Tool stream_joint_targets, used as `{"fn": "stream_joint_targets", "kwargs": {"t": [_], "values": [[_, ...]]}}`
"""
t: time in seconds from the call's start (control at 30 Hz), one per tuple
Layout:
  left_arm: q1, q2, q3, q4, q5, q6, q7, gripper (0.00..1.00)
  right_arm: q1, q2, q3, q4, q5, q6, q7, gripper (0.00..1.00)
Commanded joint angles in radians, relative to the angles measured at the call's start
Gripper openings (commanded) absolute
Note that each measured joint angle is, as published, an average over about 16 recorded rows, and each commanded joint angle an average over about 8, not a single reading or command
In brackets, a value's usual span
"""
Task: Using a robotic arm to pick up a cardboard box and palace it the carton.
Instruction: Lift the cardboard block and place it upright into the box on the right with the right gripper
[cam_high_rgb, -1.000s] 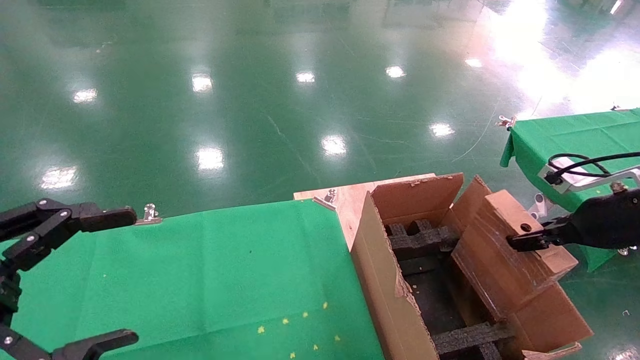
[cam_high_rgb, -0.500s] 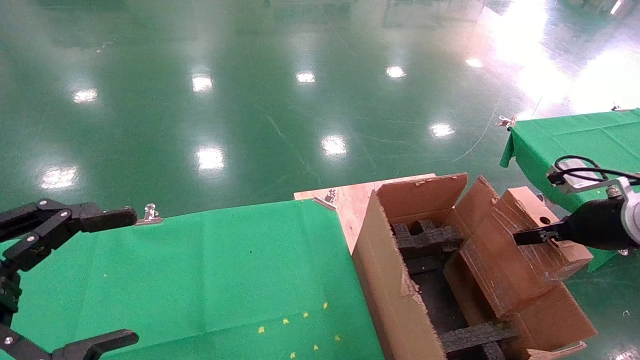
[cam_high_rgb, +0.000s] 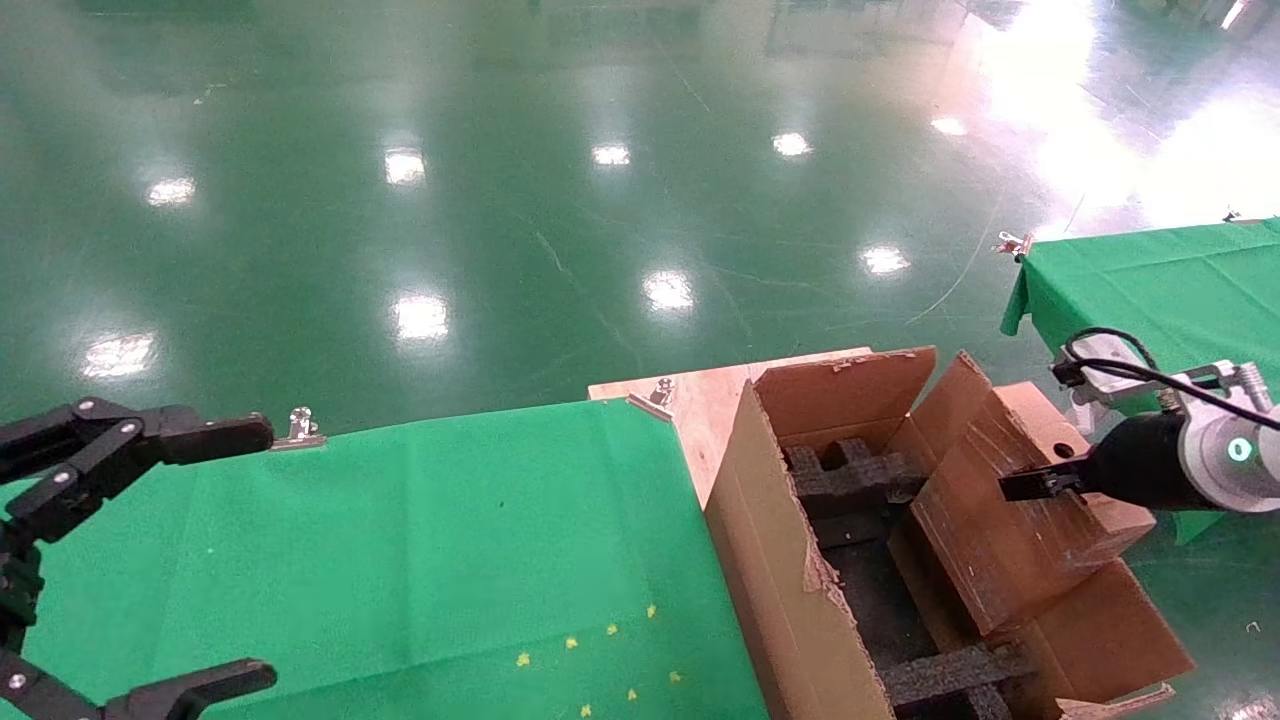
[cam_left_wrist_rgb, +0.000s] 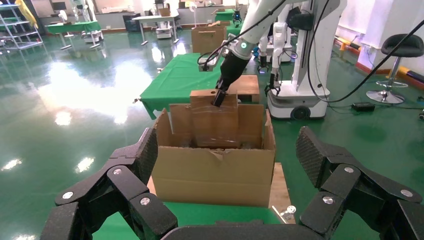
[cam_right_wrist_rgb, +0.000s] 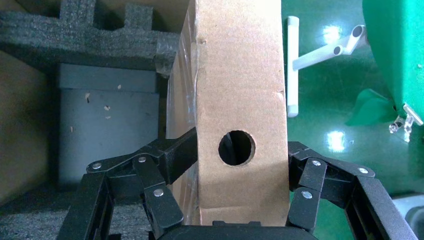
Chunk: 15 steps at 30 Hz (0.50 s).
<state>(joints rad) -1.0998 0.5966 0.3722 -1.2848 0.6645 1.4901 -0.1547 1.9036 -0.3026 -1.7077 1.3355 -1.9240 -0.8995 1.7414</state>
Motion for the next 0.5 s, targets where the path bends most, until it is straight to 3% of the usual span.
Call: {"fn": "stream_joint_targets", "kwargs": {"t": [0.03,0.5], "values": [[0.000,0.000,0.000,0.000,0.000,0.000,0.000,1.00,-0.009,-0.006,-0.005,0.000,-0.008,0.006,0.011,0.00],[0.000,0.000,0.001,0.000,-0.001,0.000,0.000,1.00,-0.127,-0.115,-0.052,-0.048,-0.127,0.088,0.167,0.00]]}}
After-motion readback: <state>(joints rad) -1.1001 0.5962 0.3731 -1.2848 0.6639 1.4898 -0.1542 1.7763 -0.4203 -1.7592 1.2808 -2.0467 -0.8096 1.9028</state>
